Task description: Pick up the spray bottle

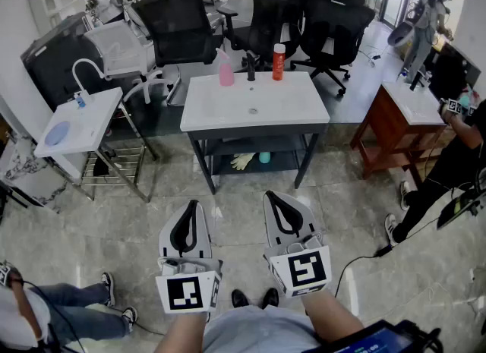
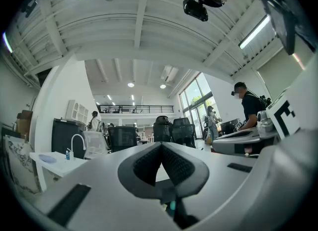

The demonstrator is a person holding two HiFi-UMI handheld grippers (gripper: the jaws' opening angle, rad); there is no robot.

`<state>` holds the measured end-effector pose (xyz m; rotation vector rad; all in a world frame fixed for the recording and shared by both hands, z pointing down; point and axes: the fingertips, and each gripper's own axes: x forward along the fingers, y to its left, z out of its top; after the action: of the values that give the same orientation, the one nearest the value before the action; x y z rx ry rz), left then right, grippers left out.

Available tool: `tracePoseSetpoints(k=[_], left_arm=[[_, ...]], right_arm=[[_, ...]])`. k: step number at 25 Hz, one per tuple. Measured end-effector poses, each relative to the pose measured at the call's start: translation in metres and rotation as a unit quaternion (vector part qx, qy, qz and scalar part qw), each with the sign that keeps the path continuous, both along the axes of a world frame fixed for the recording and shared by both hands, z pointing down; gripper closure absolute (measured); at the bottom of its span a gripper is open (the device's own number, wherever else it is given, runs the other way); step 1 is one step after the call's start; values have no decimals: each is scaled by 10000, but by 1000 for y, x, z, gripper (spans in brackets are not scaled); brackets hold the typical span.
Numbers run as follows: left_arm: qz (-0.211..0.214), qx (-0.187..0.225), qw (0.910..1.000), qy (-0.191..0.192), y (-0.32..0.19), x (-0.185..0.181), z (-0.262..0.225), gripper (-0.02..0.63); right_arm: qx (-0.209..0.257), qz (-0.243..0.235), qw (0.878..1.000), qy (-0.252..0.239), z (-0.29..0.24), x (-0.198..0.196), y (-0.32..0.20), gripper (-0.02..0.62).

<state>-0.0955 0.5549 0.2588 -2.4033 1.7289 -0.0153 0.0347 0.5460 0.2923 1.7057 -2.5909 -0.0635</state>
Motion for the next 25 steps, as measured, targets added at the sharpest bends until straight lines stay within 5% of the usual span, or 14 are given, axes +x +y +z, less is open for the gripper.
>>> tracePoseSetpoints(k=[25], left_arm=[[-299,-263,9992,-67,-26,55,38,591]], right_arm=[[-310,-38,9995,-13,38,74,-29,580]])
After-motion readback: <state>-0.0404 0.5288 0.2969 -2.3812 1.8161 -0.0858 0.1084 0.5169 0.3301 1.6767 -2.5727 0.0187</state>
